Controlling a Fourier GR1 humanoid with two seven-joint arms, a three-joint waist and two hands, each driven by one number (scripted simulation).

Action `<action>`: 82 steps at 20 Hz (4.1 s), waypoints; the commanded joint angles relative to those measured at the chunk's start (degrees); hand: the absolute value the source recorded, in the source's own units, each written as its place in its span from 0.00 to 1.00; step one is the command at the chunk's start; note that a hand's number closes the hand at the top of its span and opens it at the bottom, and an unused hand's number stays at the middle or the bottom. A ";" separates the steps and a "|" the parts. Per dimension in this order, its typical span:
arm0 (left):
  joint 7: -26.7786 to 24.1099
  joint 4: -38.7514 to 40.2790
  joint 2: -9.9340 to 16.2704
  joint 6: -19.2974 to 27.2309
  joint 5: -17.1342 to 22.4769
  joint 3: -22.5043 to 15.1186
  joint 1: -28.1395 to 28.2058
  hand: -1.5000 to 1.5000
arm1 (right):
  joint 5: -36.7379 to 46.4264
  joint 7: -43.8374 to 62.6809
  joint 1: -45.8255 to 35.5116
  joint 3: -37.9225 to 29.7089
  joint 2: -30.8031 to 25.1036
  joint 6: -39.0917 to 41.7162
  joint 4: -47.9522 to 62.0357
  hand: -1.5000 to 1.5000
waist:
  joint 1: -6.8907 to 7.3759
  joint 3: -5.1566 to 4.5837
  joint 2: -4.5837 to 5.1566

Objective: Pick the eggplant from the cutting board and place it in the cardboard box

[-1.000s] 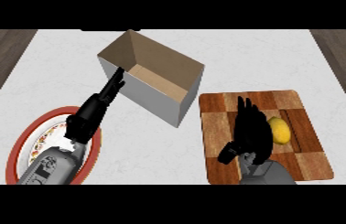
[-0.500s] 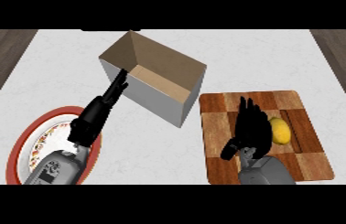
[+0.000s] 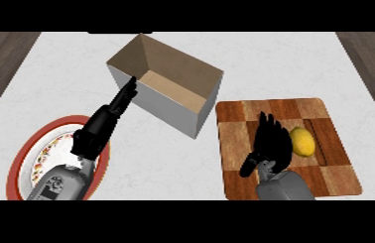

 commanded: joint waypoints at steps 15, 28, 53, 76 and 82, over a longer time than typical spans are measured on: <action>-0.42 1.60 -4.63 -4.10 -5.51 5.46 -0.11 0.50 | 3.15 -1.72 3.09 -3.57 -1.28 1.59 4.07 0.00 | -0.16 -0.04 0.07; 2.12 1.50 -6.35 -7.16 -5.33 4.43 -3.11 0.50 | -4.22 8.06 -10.19 16.73 1.71 -5.27 7.35 1.00 | 4.55 0.07 0.52; 1.14 6.69 -8.37 -7.95 -6.34 3.28 -5.97 0.50 | -7.05 26.66 -52.52 26.12 1.76 -13.18 7.88 1.00 | 6.62 -0.45 -0.59; 0.35 6.73 -7.97 -7.52 -6.94 4.14 -4.43 0.50 | -5.88 26.67 -70.40 9.35 1.77 -16.27 26.67 1.00 | 4.74 -0.33 0.04; -0.05 5.89 -7.29 -7.71 -6.59 5.28 -4.59 0.50 | -5.12 26.67 -73.13 8.49 1.78 -17.80 32.70 1.00 | 4.51 -0.32 0.20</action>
